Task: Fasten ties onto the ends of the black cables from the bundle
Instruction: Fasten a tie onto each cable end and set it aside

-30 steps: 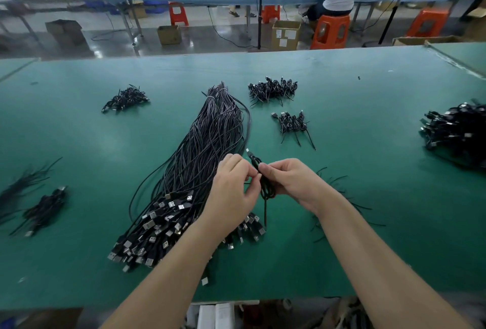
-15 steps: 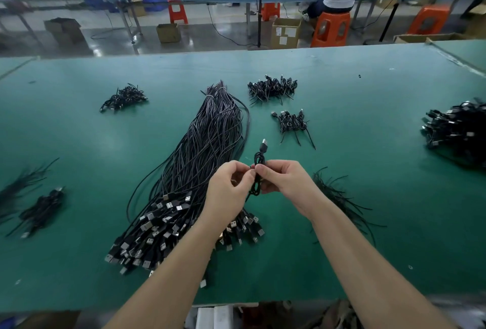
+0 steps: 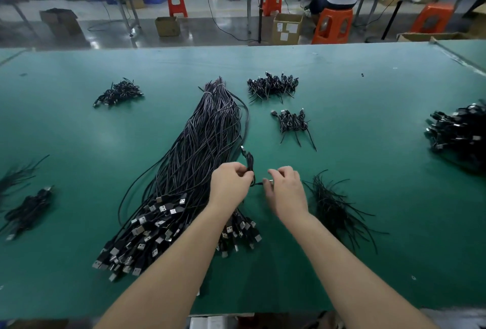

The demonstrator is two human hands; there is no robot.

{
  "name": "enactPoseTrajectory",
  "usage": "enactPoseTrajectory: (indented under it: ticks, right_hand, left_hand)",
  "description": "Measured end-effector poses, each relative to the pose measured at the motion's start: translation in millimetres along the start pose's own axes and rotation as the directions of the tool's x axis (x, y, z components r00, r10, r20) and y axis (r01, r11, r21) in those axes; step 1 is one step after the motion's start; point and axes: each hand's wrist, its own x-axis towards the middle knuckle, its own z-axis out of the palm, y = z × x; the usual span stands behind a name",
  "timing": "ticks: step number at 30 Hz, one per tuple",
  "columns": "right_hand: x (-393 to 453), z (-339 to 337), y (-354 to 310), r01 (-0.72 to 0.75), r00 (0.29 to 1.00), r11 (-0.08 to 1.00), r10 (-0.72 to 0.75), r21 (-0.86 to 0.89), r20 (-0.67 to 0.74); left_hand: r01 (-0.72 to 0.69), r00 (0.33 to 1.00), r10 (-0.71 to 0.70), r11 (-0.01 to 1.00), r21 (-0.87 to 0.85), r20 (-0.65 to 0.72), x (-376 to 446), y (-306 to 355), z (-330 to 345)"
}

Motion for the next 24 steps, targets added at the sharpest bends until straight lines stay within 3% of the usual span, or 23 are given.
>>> enactPoseTrajectory:
  ticks: [3,15,24]
  right_hand:
    - [-2.1,19.9,9.3,0.021,0.997,0.979,-0.005,-0.204,0.081]
    - [-6.3,29.9,12.2,0.026,0.999,0.988,-0.029,-0.153,-0.019]
    - [-2.8,22.5,14.0,0.04,0.993,0.985,-0.021,-0.168,0.114]
  left_hand:
    - [0.029,0.999,-0.027,0.997,0.076,-0.022,25.4,4.2,16.4]
    - [0.023,0.996,-0.009,0.986,0.163,-0.084,144.9,34.3,92.7]
    - [0.07,0.997,-0.073,0.975,0.209,0.003,205.1,59.3,128.6]
